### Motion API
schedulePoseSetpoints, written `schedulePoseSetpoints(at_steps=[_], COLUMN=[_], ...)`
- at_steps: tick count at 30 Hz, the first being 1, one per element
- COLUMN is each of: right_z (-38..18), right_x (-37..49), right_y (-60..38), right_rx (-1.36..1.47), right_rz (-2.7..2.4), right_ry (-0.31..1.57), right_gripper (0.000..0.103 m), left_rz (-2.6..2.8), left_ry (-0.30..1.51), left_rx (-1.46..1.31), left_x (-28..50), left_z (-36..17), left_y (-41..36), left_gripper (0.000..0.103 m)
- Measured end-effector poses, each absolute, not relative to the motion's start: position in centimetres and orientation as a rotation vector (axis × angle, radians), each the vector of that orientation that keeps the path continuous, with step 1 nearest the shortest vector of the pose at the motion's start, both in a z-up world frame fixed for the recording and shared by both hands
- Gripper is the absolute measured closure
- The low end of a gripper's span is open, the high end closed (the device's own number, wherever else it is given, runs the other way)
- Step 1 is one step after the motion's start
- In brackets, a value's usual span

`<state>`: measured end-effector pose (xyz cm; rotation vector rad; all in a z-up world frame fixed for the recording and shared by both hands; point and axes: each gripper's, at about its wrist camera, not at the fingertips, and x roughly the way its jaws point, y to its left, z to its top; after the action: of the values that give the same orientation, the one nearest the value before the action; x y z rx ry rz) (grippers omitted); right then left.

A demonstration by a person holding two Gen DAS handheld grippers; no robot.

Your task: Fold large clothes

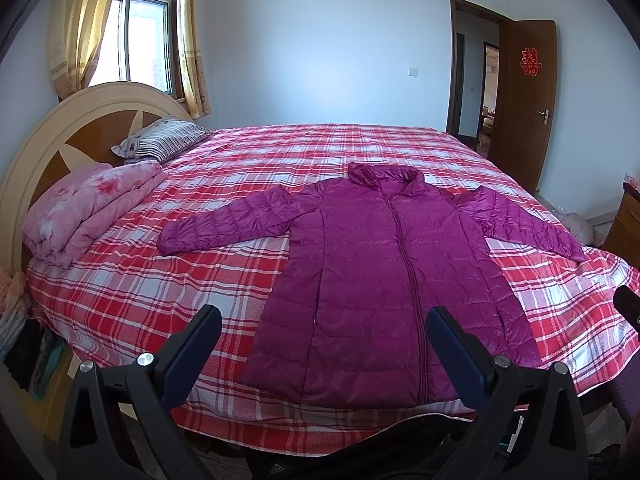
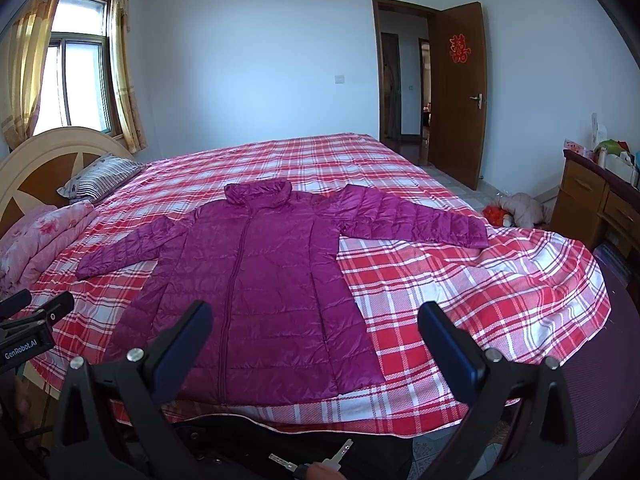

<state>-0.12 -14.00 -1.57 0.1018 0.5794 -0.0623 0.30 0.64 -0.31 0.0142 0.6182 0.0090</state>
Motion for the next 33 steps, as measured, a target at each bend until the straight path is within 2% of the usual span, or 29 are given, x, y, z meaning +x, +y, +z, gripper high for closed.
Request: schedulePoseSetpoints(at_steps=[33], right_z=[-2.27], right_x=[-0.03], right_y=[-13.90], right_rx=[0.117], right_rz=[-0.053], right_ry=[0.595], right_gripper=[0.000], left_rz=[0.003], left_ry=[0.624], left_rx=[-0.005], left_x=[0.51], left_z=[-0.81], left_y=[0.86], left_gripper=[0.001])
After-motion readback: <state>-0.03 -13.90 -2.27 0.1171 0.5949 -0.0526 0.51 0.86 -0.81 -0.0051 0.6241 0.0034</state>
